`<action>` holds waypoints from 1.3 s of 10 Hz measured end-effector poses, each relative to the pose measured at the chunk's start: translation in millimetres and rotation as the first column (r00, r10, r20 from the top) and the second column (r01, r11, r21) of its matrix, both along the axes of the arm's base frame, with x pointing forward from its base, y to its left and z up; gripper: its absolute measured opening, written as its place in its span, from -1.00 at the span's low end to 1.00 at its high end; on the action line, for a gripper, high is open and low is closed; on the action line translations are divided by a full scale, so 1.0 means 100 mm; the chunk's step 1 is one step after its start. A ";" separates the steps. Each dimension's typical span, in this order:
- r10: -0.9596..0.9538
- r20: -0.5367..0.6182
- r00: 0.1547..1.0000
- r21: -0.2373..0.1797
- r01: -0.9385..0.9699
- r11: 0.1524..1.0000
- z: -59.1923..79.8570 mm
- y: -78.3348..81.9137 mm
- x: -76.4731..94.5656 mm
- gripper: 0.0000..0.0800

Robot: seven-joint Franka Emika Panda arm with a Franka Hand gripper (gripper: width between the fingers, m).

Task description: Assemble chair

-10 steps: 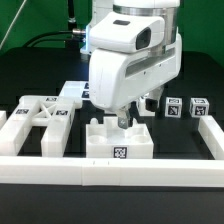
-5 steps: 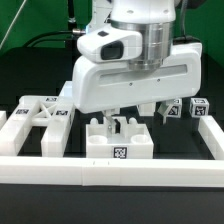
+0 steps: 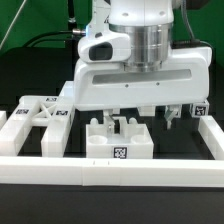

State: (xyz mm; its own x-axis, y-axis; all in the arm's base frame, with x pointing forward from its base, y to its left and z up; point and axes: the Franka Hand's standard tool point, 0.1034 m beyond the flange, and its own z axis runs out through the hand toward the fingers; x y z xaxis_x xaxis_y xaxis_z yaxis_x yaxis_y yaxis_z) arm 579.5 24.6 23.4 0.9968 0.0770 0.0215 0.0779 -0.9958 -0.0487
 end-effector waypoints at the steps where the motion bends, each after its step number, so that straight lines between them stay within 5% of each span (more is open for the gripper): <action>1: 0.003 -0.007 1.000 0.000 -0.003 1.000 -0.07 0.03 -0.03 0.62; 5: 0.010 -0.015 1.000 0.001 -0.010 1.000 -0.14 0.04 -0.06 0.62; 8: 0.010 -0.015 1.000 0.001 -0.010 1.000 -0.14 0.04 -0.06 -0.49; 9: 0.010 -0.015 1.000 0.001 -0.010 1.000 -0.14 0.04 -0.06 -0.49; 10: 0.010 -0.016 1.000 0.001 -0.010 1.000 -0.14 0.04 -0.06 -0.87; 13: 0.010 -0.015 1.000 0.001 -0.010 1.000 -0.14 0.04 -0.06 -0.92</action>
Offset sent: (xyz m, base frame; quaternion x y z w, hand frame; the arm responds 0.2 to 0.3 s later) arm 0.0000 -0.0036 -0.0034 -0.0056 0.0001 -0.0047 1.0000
